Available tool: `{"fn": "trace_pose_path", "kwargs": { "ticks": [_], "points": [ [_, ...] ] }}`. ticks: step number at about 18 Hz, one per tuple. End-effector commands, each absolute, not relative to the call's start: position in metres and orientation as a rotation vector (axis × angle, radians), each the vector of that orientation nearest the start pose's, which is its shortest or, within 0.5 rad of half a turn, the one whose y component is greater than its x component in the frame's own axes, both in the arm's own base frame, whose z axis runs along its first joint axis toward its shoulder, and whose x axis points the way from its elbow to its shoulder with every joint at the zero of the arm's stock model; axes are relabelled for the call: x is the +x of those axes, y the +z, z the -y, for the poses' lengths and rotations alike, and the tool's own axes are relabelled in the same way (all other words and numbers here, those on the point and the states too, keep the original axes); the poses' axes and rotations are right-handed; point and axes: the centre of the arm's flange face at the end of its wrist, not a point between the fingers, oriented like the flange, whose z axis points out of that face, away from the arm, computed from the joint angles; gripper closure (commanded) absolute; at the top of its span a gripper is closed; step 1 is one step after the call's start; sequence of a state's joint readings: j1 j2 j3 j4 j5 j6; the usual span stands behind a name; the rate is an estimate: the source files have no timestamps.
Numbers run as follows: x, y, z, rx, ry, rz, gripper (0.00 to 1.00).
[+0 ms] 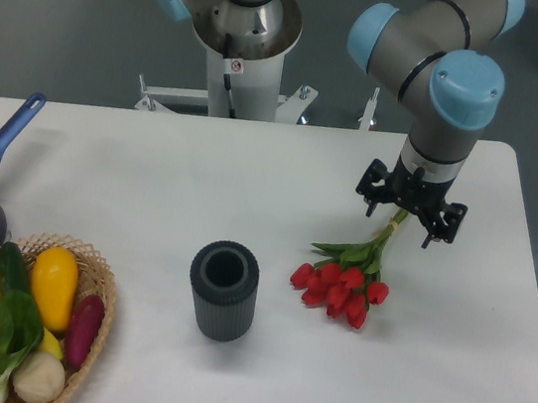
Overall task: Pick up the flowers from the table
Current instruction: 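Lower the open gripper toward the green stems of the red tulips, then close the gripper around the tulip stems just above the blooms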
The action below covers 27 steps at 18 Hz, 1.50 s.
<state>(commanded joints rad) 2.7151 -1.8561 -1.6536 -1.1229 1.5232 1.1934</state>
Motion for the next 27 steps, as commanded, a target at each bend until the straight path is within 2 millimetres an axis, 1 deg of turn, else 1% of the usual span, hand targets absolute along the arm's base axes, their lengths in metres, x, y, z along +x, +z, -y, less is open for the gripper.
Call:
{"fn": "trace_pose_path", "kwargs": {
  "ticks": [5,11,13,15,16,18,20,21,22,23,27],
  "points": [
    [-0.481,0.336,-0.372,-3.066,0.079,-0.073,0.0],
    [-0.469,0.3,-0.364,-3.097,-0.029,-0.071,0.0],
    [-0.467,0.292,-0.365,-3.101,-0.054,-0.08,0.0],
    [-0.469,0.272,-0.369,-3.112,-0.1,-0.105,0.0],
    [-0.471,0.268,-0.37,-3.111,-0.107,-0.129,0.0],
    [-0.474,0.266,-0.369,-3.106,-0.092,-0.127,0.0],
    [-0.476,0.261,-0.366,-3.111,-0.103,-0.091,0.0],
    [-0.477,0.254,-0.365,-3.117,-0.123,-0.069,0.0],
    [-0.478,0.25,-0.36,-3.118,-0.135,-0.038,0.0],
    [-0.479,0.246,-0.359,-3.119,-0.143,-0.026,0.0],
    [-0.49,0.223,-0.37,-3.102,-0.074,0.02,0.0]
  ]
}}
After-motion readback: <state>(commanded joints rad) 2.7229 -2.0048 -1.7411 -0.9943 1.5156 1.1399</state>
